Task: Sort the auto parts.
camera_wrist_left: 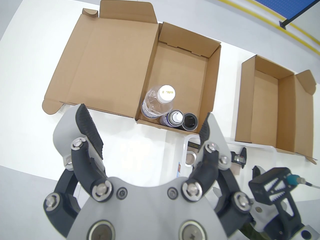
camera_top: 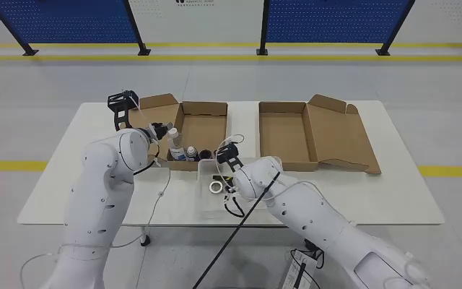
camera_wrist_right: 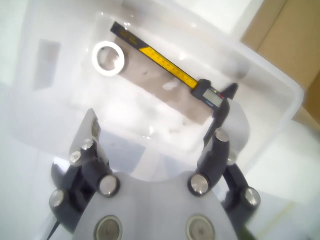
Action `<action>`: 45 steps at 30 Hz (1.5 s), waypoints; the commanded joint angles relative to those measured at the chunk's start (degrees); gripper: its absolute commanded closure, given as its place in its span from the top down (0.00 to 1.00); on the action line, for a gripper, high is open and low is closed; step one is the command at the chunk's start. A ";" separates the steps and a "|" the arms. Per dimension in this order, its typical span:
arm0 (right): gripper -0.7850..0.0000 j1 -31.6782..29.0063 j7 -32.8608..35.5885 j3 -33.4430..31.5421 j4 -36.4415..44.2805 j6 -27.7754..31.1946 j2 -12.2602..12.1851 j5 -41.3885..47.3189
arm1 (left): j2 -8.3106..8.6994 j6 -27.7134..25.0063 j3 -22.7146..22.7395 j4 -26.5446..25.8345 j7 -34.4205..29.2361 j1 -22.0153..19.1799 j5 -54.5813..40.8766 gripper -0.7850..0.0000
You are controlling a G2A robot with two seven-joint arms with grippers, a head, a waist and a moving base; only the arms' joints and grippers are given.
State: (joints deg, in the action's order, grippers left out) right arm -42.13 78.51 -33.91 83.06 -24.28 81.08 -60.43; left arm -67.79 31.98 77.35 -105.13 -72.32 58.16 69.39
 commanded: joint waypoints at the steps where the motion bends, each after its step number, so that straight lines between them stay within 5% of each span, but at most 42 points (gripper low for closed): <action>1: 1.00 0.74 0.26 0.56 -1.74 -0.32 0.66 0.10 | 0.00 0.00 0.00 0.00 0.00 0.00 0.00 1.00; 5: 1.00 2.00 0.69 1.58 -5.65 -0.80 1.97 0.24 | 0.00 0.00 0.00 0.00 0.00 0.00 0.00 1.00; 9: 0.65 2.72 0.41 1.71 -8.36 -1.02 3.06 1.44 | 0.00 0.00 0.00 0.00 0.00 0.00 0.00 1.00; 17: 0.82 3.71 -1.27 2.32 -12.62 0.74 4.97 3.05 | 0.00 0.00 0.00 0.00 0.00 0.00 0.00 1.00; 22: 0.76 4.54 -3.20 2.90 -16.39 2.43 6.41 4.65 | 0.00 0.00 0.00 0.00 0.00 0.00 0.00 1.00; 25: 0.60 5.19 -4.25 3.40 -18.54 2.99 7.39 5.35 | 0.00 0.00 0.00 0.00 0.00 0.00 0.00 1.00; 28: 0.70 5.75 -5.76 4.10 -20.43 3.19 8.43 5.60 | 0.00 0.00 0.00 0.00 0.00 0.00 0.00 1.00; 33: 0.66 6.12 -8.02 4.85 -23.57 2.78 10.11 6.53 | 0.00 0.00 0.00 0.00 0.00 0.00 0.00 1.00; 36: 0.50 6.23 -9.23 5.31 -25.19 2.86 11.08 7.03 | 0.00 0.00 0.00 0.00 0.00 0.00 0.00 1.00; 45: 0.40 6.79 -11.98 5.97 -29.97 4.12 13.62 8.47 | 0.00 0.00 0.00 0.00 0.00 0.00 0.00 1.00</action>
State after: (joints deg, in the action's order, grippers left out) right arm -35.38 66.77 -28.02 53.59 -20.31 94.40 -52.11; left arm -67.79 31.98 77.35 -105.13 -72.32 58.16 69.39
